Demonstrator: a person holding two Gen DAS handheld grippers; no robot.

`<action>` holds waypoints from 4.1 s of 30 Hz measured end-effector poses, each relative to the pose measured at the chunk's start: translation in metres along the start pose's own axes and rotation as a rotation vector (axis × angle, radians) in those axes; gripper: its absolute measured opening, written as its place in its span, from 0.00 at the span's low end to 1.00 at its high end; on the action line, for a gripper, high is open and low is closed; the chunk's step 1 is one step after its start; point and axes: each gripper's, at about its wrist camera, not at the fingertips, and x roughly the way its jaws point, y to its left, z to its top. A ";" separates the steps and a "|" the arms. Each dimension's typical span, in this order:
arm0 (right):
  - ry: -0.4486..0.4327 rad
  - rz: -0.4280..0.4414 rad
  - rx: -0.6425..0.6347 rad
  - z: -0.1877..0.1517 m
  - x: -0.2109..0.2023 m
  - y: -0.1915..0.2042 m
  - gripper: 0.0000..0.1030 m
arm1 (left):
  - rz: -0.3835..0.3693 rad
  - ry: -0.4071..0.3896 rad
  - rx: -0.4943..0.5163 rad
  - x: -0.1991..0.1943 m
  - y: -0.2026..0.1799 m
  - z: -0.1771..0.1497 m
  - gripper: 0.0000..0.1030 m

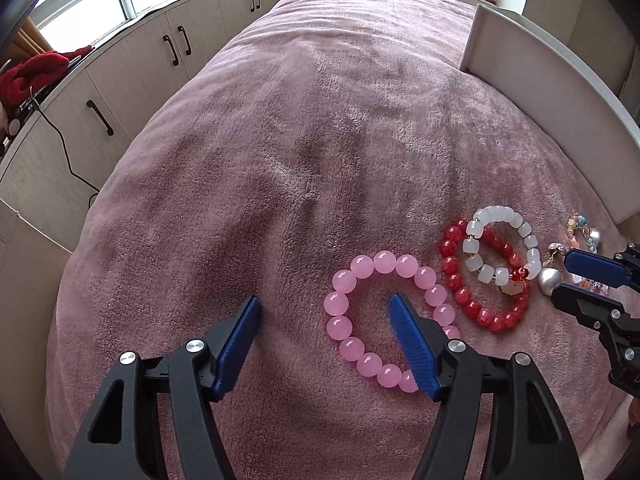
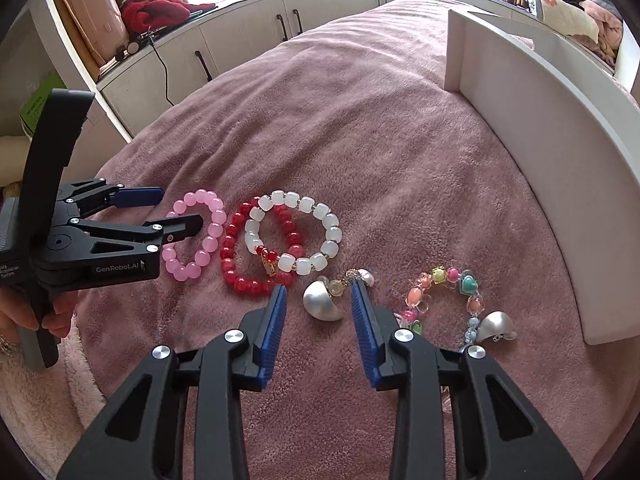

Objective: Organize jewelry
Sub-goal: 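Move left tool to the pink bead bracelet while right tool moves to a silver heart charm, then close left tool on the pink bead bracelet while right tool grasps the silver heart charm, then lift and carry the pink bracelet and silver charm toward the white box with both tools, then lower both tools into the white box and open them to release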

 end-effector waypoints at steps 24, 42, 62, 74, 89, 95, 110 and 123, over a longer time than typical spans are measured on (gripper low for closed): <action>-0.113 0.065 0.072 -0.009 -0.059 -0.014 0.12 | -0.171 -0.085 -0.134 -0.044 0.023 -0.008 0.16; 0.031 -0.010 -0.079 -0.011 0.009 0.008 0.19 | -0.197 -0.034 -0.210 -0.031 0.031 -0.025 0.16; -0.087 0.087 0.023 -0.010 -0.025 -0.002 0.19 | -0.012 0.010 -0.177 -0.016 0.023 -0.023 0.43; -0.114 0.108 0.022 -0.011 -0.032 -0.002 0.19 | -0.070 -0.008 -0.189 -0.015 0.022 -0.023 0.16; -0.324 0.148 0.081 0.010 -0.113 -0.036 0.19 | -0.196 -0.136 -0.037 -0.098 -0.009 0.026 0.16; -0.407 0.063 0.071 0.026 -0.157 -0.072 0.19 | -0.232 -0.180 0.055 -0.121 -0.044 0.072 0.16; -0.430 -0.131 0.110 0.042 -0.199 -0.185 0.19 | -0.389 -0.270 0.221 -0.155 -0.177 0.205 0.16; -0.201 -0.179 0.110 0.059 -0.126 -0.243 0.19 | -0.341 -0.116 0.294 -0.039 -0.273 0.253 0.16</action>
